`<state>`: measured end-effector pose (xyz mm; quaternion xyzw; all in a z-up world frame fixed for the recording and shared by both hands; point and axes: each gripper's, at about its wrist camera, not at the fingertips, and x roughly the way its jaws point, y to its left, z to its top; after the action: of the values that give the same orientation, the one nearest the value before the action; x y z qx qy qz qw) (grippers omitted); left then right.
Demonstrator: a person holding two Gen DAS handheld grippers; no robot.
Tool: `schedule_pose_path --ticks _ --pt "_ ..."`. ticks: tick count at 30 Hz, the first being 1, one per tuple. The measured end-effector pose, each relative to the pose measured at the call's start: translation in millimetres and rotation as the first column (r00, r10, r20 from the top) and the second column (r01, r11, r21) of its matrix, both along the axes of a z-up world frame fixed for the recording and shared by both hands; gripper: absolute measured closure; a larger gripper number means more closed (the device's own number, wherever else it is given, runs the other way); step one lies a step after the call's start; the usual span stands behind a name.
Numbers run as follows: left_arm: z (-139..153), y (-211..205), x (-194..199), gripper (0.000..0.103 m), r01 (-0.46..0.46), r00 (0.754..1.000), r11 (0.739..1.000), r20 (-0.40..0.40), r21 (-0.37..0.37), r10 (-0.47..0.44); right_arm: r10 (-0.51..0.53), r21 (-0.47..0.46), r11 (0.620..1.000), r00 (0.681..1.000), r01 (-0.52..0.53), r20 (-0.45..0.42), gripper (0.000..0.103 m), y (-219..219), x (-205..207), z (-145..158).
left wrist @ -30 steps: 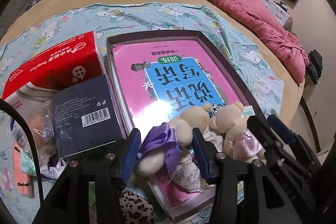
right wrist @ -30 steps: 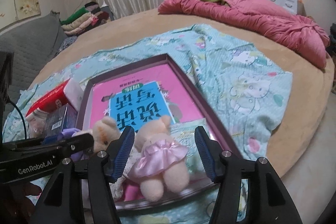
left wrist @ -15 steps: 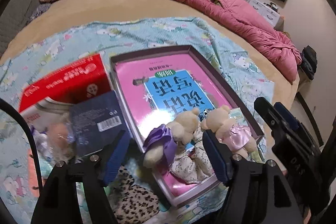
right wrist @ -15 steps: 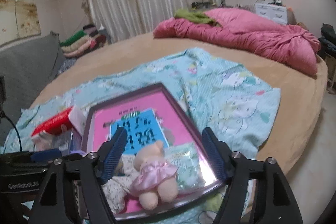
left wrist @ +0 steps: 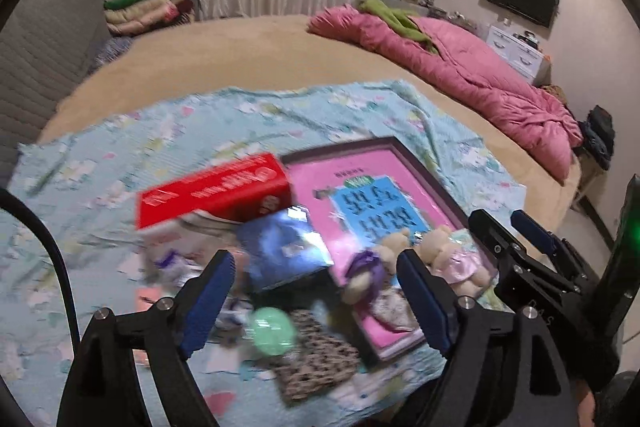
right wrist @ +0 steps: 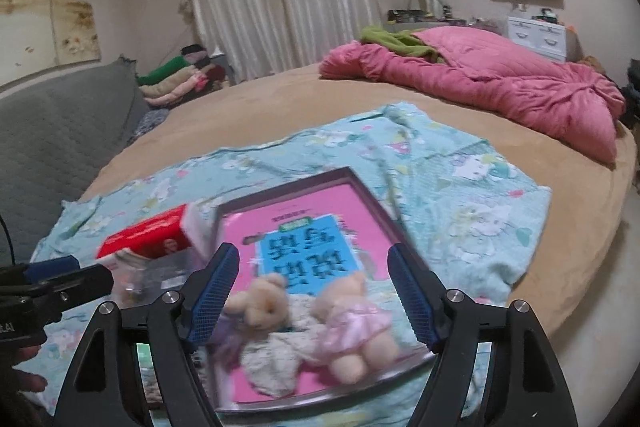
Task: Organize soft objects
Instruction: 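Open both tools and withdraw them from the tray toward the pile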
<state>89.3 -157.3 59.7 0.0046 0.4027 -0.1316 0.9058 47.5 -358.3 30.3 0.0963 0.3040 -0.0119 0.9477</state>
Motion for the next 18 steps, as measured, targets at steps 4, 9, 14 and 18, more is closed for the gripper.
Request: schedule_pose_path --ticks 4,9,14,18 --pt "10 18 -7 0.018 -0.033 0.999 0.999 0.028 0.02 0.032 0.054 -0.02 0.998 0.999 -0.054 -0.003 0.025 24 1 9" --pt "21 40 -14 0.016 -0.072 0.996 0.997 0.048 0.006 0.072 0.107 -0.038 0.994 0.994 -0.107 0.012 0.022 45 -5 21" --pt "28 60 -20 0.016 -0.104 0.993 0.995 0.056 -0.008 0.104 0.136 -0.044 0.99 0.99 -0.135 0.021 0.022 58 -9 32" --pt "31 78 -23 0.016 -0.134 0.989 0.991 0.052 -0.029 0.135 0.155 -0.059 0.986 0.987 -0.153 0.036 0.021 67 -13 44"
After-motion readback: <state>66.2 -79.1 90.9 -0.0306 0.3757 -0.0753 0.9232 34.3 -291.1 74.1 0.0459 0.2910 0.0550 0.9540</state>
